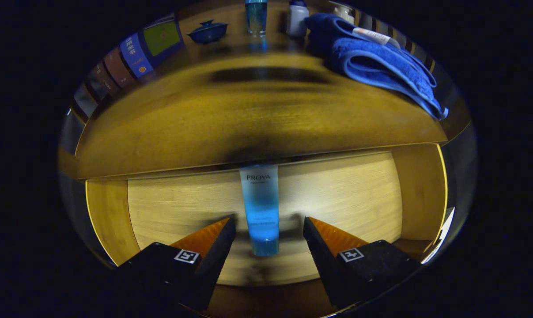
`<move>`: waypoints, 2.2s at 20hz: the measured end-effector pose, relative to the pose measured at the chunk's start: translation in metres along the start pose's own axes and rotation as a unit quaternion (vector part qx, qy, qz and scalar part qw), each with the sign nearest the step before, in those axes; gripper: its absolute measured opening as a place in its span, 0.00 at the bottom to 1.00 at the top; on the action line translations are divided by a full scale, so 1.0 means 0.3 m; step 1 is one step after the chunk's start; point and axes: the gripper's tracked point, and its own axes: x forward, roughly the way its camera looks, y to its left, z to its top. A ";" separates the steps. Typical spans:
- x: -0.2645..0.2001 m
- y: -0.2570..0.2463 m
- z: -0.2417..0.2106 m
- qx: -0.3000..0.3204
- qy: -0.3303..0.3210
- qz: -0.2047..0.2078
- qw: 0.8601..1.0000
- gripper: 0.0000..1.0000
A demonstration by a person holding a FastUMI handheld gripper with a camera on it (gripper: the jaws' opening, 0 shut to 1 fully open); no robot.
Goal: Pull open the drawer, take out the items inside it, and place them on the countertop above the cabinet.
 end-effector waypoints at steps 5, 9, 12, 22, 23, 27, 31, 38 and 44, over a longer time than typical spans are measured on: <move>0.049 -0.009 -0.025 0.003 0.045 -0.016 0.999 0.83; 0.066 -0.009 -0.065 0.001 0.063 -0.013 0.998 0.53; 0.049 -0.006 -0.047 0.005 0.063 -0.006 0.998 0.43; -0.108 -0.016 -0.109 -0.001 -0.016 0.032 0.999 0.43; -0.150 -0.021 -0.115 -0.002 -0.033 0.040 0.999 0.43; -0.312 -0.048 -0.076 0.010 -0.099 0.058 0.993 0.43; -0.422 -0.033 0.097 0.008 -0.154 0.065 0.986 0.43; -0.380 0.031 0.395 -0.004 -0.173 0.056 0.983 0.43; -0.239 0.056 0.540 -0.009 -0.157 0.028 0.987 0.43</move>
